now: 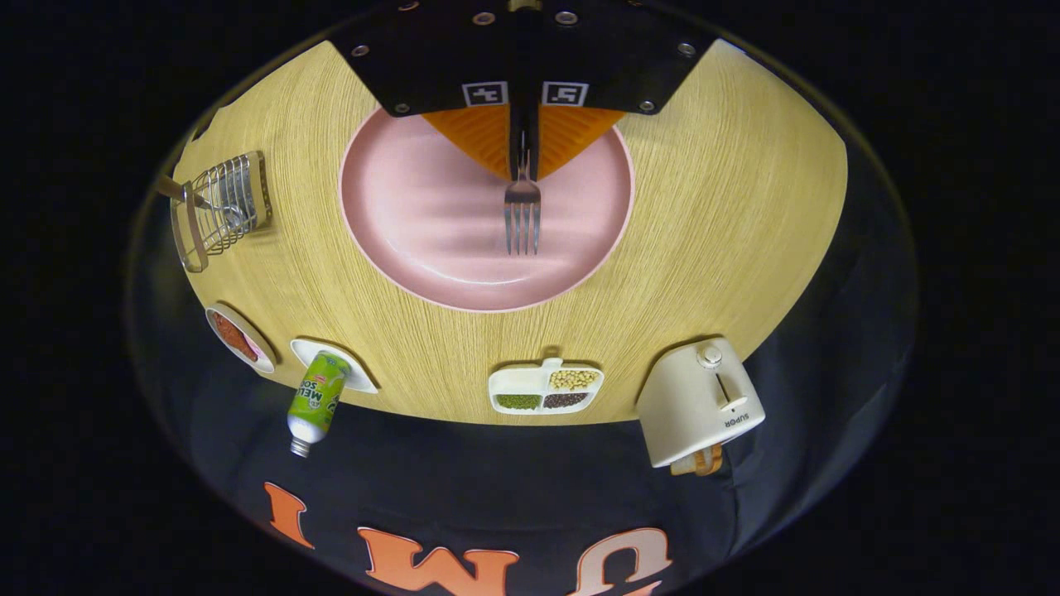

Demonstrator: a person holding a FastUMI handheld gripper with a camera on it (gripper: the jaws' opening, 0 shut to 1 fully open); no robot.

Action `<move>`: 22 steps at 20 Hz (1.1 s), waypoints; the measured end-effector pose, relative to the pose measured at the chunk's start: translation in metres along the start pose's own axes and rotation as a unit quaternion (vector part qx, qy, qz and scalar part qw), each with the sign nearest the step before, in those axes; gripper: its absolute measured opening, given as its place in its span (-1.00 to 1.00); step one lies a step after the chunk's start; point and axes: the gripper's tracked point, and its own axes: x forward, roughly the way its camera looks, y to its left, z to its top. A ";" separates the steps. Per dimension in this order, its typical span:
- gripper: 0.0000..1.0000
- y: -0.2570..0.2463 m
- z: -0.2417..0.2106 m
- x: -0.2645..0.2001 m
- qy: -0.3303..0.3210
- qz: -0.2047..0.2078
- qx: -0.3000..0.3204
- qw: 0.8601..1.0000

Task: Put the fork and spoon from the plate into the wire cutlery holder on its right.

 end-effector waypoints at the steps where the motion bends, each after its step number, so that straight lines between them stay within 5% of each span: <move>1: -0.99 -0.001 0.001 -0.004 0.000 0.005 0.005 1.000; 13: -0.98 -0.084 0.052 -0.079 -0.030 -0.006 -0.032 0.999; 22: -0.98 -0.177 0.060 -0.128 0.010 -0.044 -0.080 0.996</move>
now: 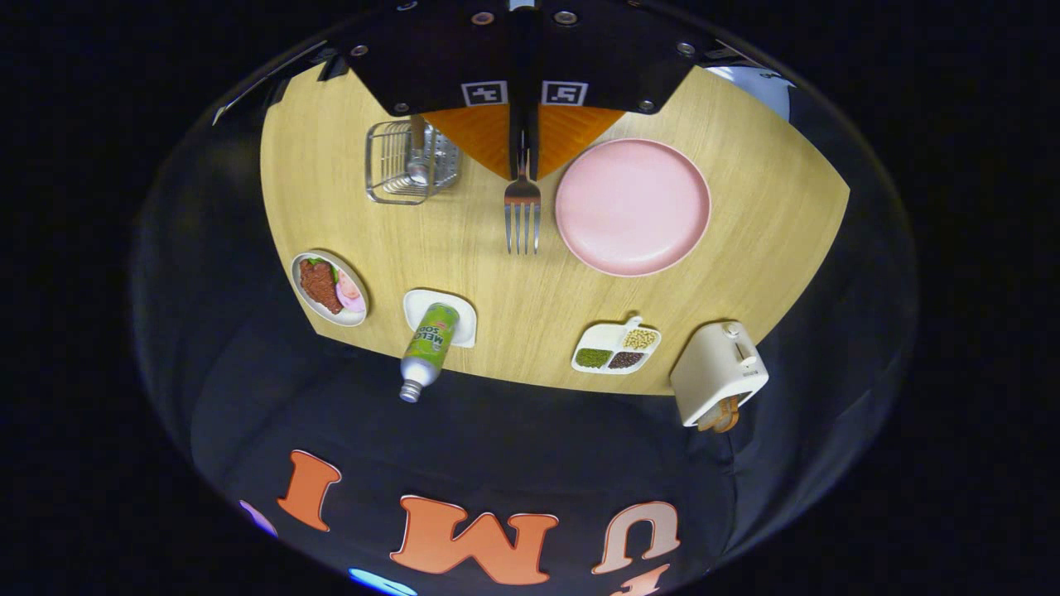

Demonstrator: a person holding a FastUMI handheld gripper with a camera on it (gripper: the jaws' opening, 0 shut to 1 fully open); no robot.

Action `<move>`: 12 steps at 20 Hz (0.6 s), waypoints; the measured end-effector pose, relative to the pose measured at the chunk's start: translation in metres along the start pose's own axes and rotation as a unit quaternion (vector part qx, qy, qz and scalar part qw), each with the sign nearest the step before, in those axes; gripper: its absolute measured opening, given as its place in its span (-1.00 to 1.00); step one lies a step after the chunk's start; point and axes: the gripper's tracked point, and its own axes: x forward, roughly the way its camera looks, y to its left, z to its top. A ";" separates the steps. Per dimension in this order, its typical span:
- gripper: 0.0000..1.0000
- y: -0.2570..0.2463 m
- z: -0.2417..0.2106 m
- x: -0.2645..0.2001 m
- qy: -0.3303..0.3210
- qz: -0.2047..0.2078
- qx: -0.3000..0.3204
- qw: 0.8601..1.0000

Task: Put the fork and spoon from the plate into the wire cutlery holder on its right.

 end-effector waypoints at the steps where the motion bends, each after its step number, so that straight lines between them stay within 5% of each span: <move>1: -0.98 -0.011 -0.002 -0.002 0.007 -0.004 -0.001 1.000; 12: -0.97 -0.081 -0.040 0.002 0.128 -0.002 -0.016 0.992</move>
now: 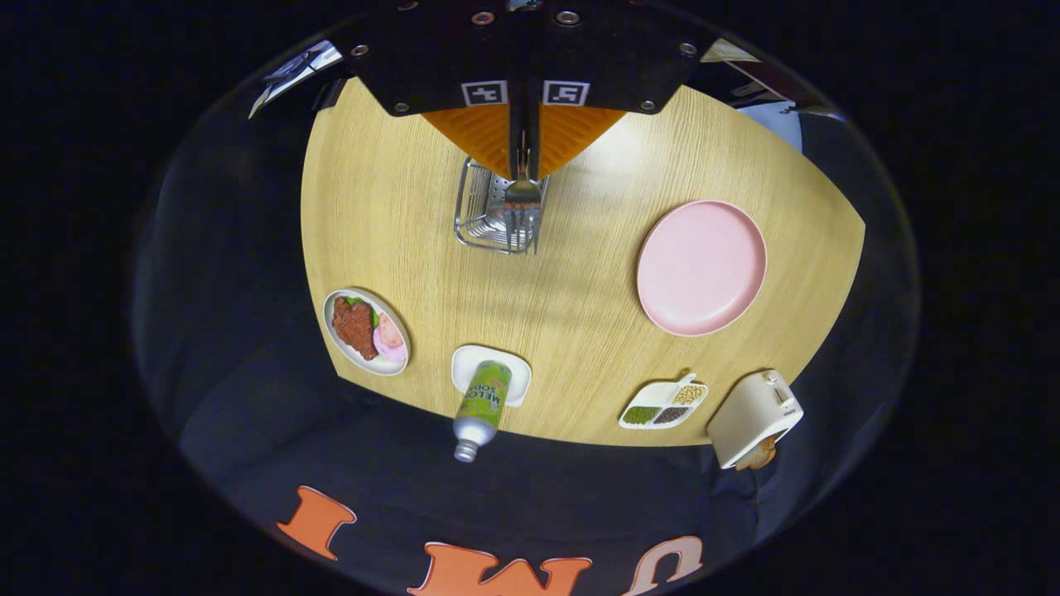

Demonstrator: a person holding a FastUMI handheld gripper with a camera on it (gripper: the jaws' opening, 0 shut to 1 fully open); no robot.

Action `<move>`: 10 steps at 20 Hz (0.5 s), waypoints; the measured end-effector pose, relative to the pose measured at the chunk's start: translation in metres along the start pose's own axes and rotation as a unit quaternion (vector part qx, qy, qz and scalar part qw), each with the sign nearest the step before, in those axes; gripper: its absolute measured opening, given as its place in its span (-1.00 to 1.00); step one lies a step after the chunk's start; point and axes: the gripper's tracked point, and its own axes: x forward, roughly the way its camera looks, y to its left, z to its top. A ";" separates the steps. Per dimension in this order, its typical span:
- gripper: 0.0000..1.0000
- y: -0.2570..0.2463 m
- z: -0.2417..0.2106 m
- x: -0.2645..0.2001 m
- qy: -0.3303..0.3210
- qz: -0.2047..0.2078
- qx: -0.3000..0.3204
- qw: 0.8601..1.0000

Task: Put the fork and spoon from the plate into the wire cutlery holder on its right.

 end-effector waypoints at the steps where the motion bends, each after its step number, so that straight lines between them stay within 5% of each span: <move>1: -0.97 -0.005 -0.004 0.004 0.015 0.000 0.000 1.000; 10: -0.95 -0.015 -0.012 0.044 0.093 0.018 -0.017 0.995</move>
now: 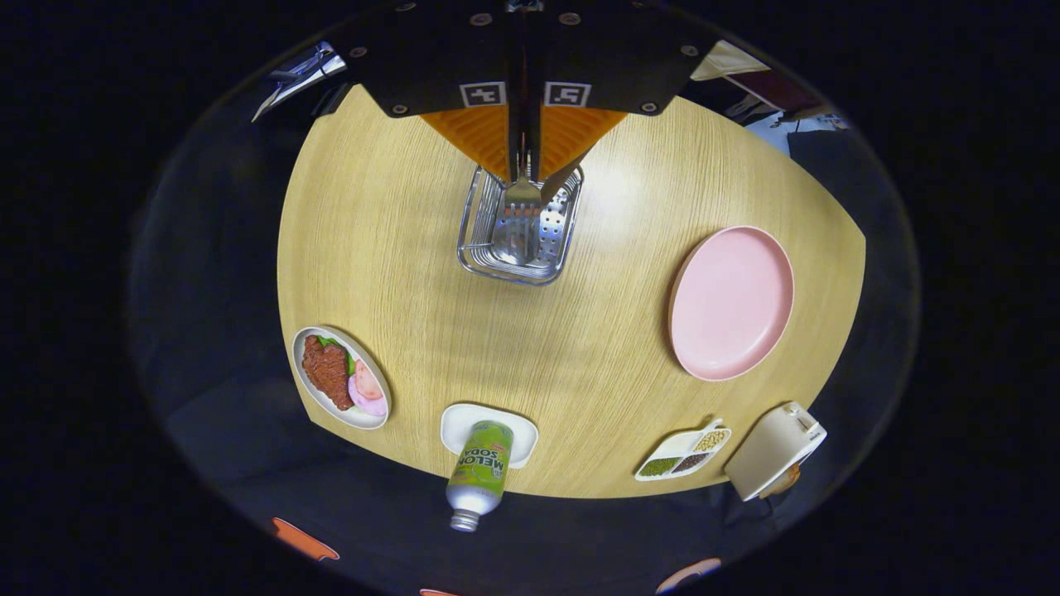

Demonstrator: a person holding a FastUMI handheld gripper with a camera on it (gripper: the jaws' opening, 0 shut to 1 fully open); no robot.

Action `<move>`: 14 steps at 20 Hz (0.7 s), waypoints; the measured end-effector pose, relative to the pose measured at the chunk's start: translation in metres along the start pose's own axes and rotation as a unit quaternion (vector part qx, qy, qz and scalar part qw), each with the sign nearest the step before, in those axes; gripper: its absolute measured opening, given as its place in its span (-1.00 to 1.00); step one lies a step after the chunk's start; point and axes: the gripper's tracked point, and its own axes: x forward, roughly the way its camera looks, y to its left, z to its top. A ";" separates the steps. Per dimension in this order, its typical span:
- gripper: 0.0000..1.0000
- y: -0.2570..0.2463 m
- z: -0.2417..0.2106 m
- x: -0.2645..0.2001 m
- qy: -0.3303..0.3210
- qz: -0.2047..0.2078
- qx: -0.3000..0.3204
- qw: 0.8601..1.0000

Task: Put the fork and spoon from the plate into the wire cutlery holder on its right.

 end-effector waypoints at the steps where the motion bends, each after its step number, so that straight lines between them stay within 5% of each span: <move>1: -0.95 0.001 0.002 0.004 0.005 0.002 -0.003 1.000; 14: -0.78 0.005 0.011 0.022 0.012 0.009 -0.007 1.000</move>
